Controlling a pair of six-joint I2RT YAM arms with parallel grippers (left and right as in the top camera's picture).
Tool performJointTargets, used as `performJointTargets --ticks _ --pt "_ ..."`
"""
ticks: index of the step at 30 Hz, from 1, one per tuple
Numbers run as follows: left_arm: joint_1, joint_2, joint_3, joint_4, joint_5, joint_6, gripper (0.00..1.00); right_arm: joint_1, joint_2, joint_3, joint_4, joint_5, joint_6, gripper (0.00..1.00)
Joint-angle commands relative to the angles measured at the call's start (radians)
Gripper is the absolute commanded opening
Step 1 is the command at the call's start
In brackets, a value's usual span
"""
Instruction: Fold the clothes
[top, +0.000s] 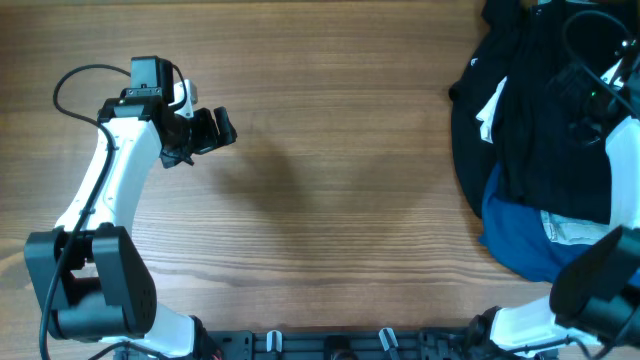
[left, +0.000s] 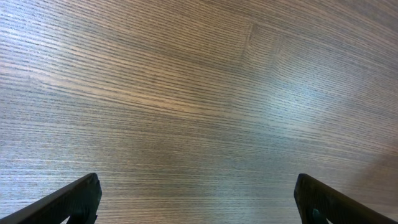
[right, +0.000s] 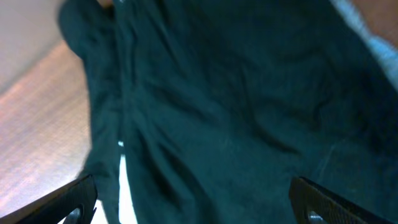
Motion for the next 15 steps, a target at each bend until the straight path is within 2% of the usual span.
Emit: performJointTargets --ticks 1,7,13,15 --pt "0.002 0.006 0.015 0.006 0.020 0.004 1.00 0.019 0.122 0.018 -0.026 -0.069 -0.020 0.98" --pt "0.002 0.006 0.015 0.007 0.020 -0.022 1.00 0.058 0.213 0.018 -0.087 -0.082 -0.040 0.89" --pt "0.002 0.006 0.015 0.004 0.020 -0.052 1.00 0.101 0.219 0.018 -0.180 -0.130 -0.107 0.83" --pt "0.002 0.006 0.015 -0.008 0.020 -0.051 1.00 0.114 0.219 0.013 -0.207 -0.122 -0.124 0.72"
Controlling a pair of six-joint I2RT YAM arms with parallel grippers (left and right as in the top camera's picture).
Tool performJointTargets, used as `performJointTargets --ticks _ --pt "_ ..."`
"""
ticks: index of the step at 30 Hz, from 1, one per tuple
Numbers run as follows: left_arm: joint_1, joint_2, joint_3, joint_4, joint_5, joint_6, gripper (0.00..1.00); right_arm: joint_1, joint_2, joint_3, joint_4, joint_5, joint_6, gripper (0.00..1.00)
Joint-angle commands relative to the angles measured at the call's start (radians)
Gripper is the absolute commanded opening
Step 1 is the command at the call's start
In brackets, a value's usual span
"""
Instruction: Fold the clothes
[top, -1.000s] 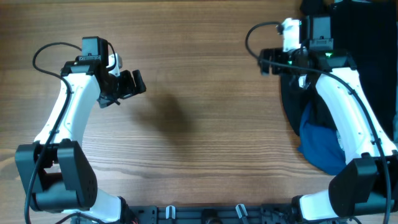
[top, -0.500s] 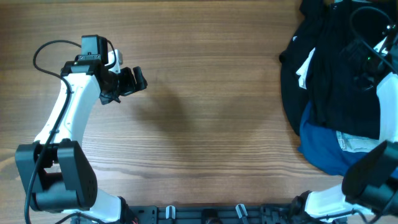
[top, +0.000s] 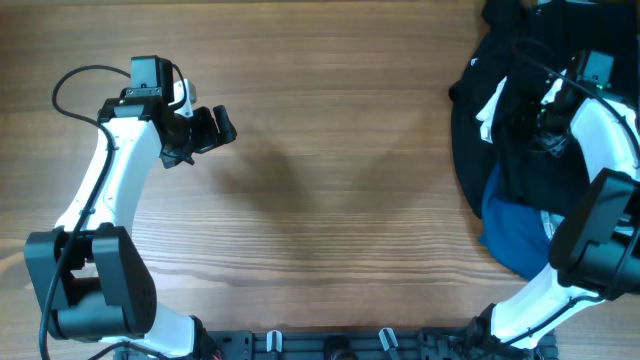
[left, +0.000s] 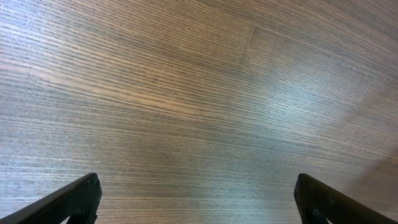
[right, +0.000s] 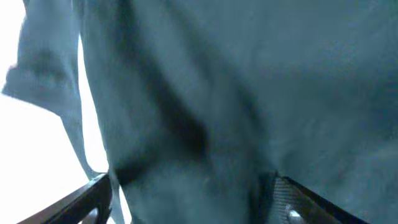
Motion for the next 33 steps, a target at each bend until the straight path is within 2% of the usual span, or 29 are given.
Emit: performJointTargets --ticks 1,4,5,7,14,19,24,28,29,30,33 --pt "0.002 0.006 0.015 -0.017 0.019 -0.019 1.00 0.027 0.007 0.011 -0.041 -0.005 -0.048 0.65" --pt "0.002 0.006 0.015 -0.016 0.019 -0.019 1.00 0.025 0.007 0.011 -0.063 0.045 -0.021 0.31" --pt "0.002 0.006 0.015 -0.015 0.019 -0.019 1.00 0.024 0.006 0.011 -0.064 0.057 -0.018 0.25" --pt "0.002 0.006 0.015 -0.009 0.019 -0.019 0.95 0.024 0.006 0.011 -0.065 0.071 -0.019 0.05" --pt "0.002 0.006 0.015 0.002 0.019 -0.019 0.73 0.033 -0.053 0.030 -0.091 0.054 -0.057 0.04" --pt "0.003 0.005 0.016 0.014 0.019 -0.019 0.49 0.106 -0.137 0.141 -0.197 -0.039 -0.136 0.04" --pt "0.029 0.002 0.018 0.025 0.020 -0.047 0.46 0.299 -0.175 0.242 -0.225 -0.101 -0.127 0.04" --pt "0.089 -0.004 0.019 0.026 0.019 -0.064 0.46 0.529 -0.174 0.258 -0.142 -0.119 -0.060 0.04" --pt "0.127 -0.006 0.019 0.024 0.020 -0.064 0.46 0.649 -0.169 0.258 -0.092 -0.118 -0.043 0.04" --pt "0.143 -0.006 0.019 0.024 0.020 -0.064 0.46 0.688 -0.165 0.258 -0.074 -0.117 -0.036 0.04" --pt "0.201 -0.006 0.019 0.019 0.020 -0.065 0.45 0.824 -0.148 0.258 -0.040 0.004 0.033 0.04"
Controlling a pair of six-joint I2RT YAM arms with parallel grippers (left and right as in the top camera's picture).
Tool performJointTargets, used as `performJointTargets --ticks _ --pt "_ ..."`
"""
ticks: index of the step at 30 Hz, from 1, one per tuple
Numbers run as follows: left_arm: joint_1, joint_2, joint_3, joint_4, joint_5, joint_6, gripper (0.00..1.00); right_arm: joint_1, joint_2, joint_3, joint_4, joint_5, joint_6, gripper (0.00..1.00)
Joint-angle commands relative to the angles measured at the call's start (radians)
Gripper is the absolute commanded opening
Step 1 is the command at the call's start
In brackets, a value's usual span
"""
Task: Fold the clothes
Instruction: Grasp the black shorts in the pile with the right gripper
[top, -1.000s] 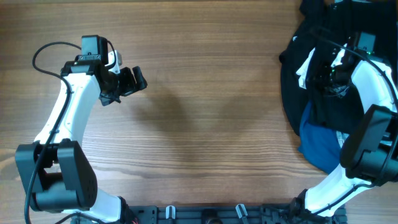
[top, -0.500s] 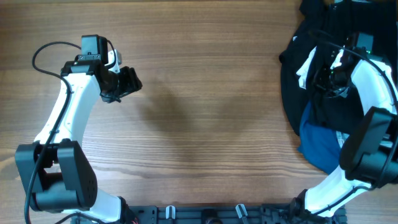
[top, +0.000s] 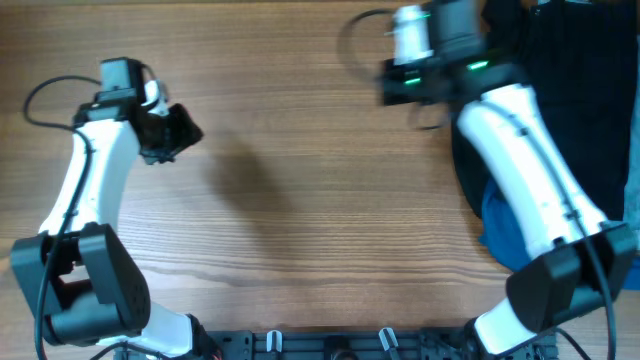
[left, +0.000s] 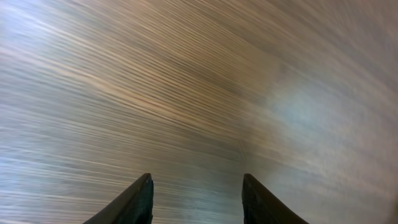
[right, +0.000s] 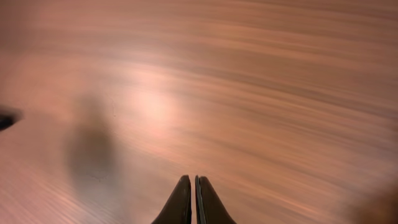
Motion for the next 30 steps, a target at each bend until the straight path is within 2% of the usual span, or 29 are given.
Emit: performJointTargets --ticks 1,4,6,8,9,12,16,20,23,30 --pt "0.084 -0.006 0.018 -0.006 0.005 -0.017 0.45 0.153 0.021 0.004 0.014 0.142 0.123 0.04" --pt "0.103 -0.006 0.018 -0.013 0.005 -0.016 0.47 0.161 0.024 0.004 -0.006 0.206 0.141 0.06" --pt "0.105 -0.006 0.018 -0.011 0.004 -0.016 0.52 0.124 0.023 0.004 -0.040 0.209 0.141 0.22" --pt "0.105 -0.006 0.018 -0.008 0.005 -0.016 0.59 0.074 0.023 0.004 -0.090 0.212 0.141 0.53" --pt "0.105 -0.006 0.018 -0.007 0.005 -0.016 0.65 0.051 0.023 0.004 -0.112 0.213 0.140 0.64" --pt "0.105 -0.006 0.018 -0.008 0.004 -0.016 0.77 -0.053 0.023 0.004 -0.204 0.220 0.136 0.82" --pt "0.105 -0.005 0.018 -0.008 0.005 -0.016 0.83 -0.184 0.024 0.003 -0.270 0.249 0.076 0.99" --pt "0.093 -0.005 0.018 -0.005 0.005 -0.016 0.84 -0.261 0.024 -0.007 -0.297 0.365 -0.019 1.00" --pt "0.074 -0.005 0.018 0.004 0.005 -0.016 0.85 -0.283 0.024 -0.026 -0.326 0.456 -0.016 1.00" --pt "0.020 -0.005 0.018 0.031 0.004 -0.016 0.87 -0.347 0.026 -0.098 -0.335 0.482 0.009 1.00"
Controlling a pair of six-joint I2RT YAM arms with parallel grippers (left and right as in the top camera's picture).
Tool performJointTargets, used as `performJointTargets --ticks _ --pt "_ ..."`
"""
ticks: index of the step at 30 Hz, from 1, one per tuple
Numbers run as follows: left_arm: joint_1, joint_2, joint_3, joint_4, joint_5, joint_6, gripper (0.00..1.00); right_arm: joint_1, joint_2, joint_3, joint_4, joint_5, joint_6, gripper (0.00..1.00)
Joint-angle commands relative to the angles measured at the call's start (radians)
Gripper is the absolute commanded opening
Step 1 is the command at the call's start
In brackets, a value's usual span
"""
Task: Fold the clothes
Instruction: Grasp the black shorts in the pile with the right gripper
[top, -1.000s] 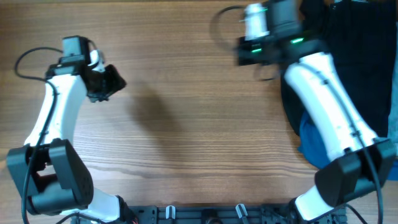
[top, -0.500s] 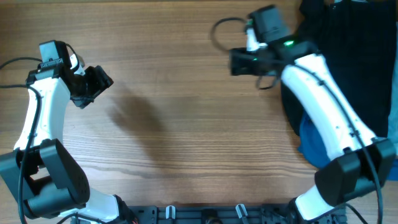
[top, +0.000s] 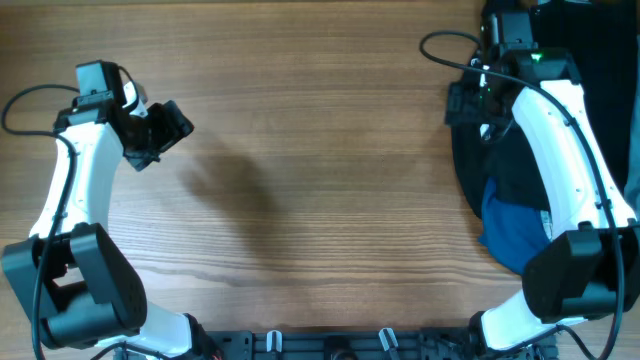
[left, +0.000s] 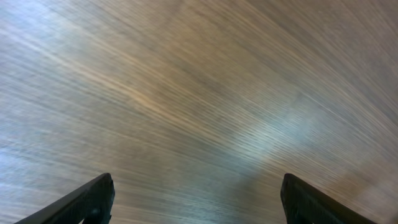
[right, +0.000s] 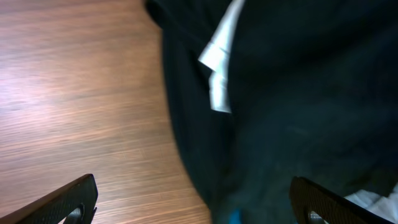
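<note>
A heap of clothes lies at the table's right edge, with a dark garment (top: 495, 165) on top and a blue one (top: 510, 238) under it. My right gripper (top: 458, 104) hangs open above the heap's left border. In the right wrist view, its fingertips (right: 78, 200) straddle wood and dark cloth (right: 298, 99), which carries a white label (right: 217, 68). My left gripper (top: 168, 128) is open at the far left over bare wood. Nothing lies between its fingers (left: 93, 198).
The wooden table (top: 320, 150) stretches between the two arms. The clothes heap runs off the right and top edges of the overhead view. The arms' bases and a black rail (top: 340, 345) sit along the near edge.
My right gripper was shut over bare wood left of the heap; now it is open at the heap's left border. My left gripper's jaws have widened and it sits slightly farther left.
My right gripper was first open over the dark clothes at the far right, then close against the cloth. Then it was shut and empty over bare table, and now it is open again at the heap's edge. The left gripper stayed over bare wood, and the heap looks unchanged.
</note>
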Motion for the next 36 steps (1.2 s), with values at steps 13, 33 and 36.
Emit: performJointTargets --ticks 13,33,36 --pt "-0.076 -0.005 0.018 0.033 0.004 0.002 0.90 -0.053 0.049 -0.286 0.186 0.227 0.118 0.99" --pt "-0.076 -0.005 0.018 0.044 0.004 0.002 0.90 -0.131 0.044 -0.192 0.154 -0.040 0.001 0.04" --pt "-0.076 -0.005 0.018 0.052 0.004 0.002 0.90 -0.094 0.002 -0.078 0.107 -0.185 -0.077 0.04"
